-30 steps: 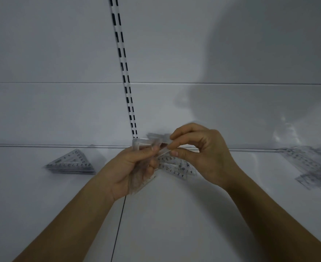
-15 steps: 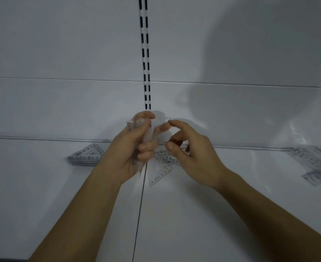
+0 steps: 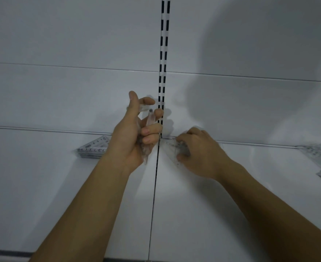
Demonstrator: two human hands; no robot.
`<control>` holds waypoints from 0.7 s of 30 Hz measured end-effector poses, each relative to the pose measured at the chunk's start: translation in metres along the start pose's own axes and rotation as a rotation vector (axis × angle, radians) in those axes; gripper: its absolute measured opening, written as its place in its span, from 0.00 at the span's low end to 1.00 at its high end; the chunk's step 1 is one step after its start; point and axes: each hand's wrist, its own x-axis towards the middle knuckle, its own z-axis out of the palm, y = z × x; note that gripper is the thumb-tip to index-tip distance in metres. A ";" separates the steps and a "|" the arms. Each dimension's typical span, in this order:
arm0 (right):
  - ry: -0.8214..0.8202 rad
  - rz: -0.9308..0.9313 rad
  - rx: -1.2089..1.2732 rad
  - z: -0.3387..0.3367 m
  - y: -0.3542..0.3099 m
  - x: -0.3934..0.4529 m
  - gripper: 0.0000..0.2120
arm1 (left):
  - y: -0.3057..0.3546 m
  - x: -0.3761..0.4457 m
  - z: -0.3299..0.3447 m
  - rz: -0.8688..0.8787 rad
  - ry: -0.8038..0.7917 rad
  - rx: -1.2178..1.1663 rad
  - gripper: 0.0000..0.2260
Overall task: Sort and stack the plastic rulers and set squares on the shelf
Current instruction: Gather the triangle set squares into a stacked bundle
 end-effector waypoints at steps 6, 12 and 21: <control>0.100 0.054 -0.013 -0.002 0.004 -0.002 0.21 | 0.001 0.000 -0.005 0.007 0.003 -0.007 0.19; 0.197 0.036 0.042 -0.002 0.019 0.004 0.07 | -0.006 0.006 -0.010 -0.073 0.083 0.050 0.19; 0.635 0.092 0.448 -0.034 0.025 -0.001 0.04 | -0.022 0.015 -0.019 -0.211 0.145 0.105 0.17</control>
